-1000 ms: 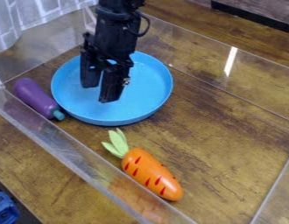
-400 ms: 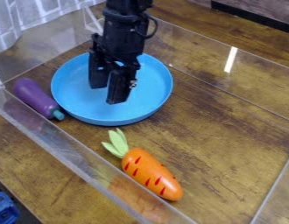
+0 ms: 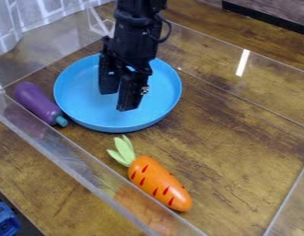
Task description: Remove the purple eggplant from the blue tray and put it on the table
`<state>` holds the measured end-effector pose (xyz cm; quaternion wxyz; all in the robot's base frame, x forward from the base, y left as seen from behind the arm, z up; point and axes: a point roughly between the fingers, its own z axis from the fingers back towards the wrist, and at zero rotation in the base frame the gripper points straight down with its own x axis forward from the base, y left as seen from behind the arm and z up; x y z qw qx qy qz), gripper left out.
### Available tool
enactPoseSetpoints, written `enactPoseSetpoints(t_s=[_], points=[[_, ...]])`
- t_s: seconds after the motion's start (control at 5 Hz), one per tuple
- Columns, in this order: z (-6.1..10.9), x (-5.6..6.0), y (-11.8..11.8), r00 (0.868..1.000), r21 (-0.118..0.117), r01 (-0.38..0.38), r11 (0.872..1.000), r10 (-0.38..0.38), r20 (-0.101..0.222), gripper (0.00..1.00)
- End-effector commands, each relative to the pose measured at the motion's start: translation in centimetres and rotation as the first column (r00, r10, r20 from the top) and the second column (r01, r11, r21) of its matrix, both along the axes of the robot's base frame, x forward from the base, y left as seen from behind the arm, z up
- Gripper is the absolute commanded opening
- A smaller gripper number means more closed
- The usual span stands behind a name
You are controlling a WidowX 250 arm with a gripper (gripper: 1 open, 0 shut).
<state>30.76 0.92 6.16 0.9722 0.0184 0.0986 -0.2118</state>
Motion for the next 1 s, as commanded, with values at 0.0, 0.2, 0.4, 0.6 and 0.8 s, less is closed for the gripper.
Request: enactPoseSetpoints(t_s=[0.0, 0.2, 0.4, 0.6, 0.8], points=[[1.0, 0.9, -0.5, 0.998, 0.003, 0.028, 1.000, -0.028, 0.053, 0.00], [0.8, 1.1, -0.7, 0.998, 0.004, 0.034, 0.999, -0.034, 0.057, 1.00], [0.5, 1.4, -0.8, 0.997, 0.006, 0.039, 0.999, -0.039, 0.061, 1.00], [0.2, 1.7, -0.9, 0.996, 0.008, 0.045, 0.999, -0.046, 0.072, 1.00], [-0.1, 1.9, -0.9, 0.995, 0.011, 0.053, 0.999, -0.054, 0.082, 1.00]])
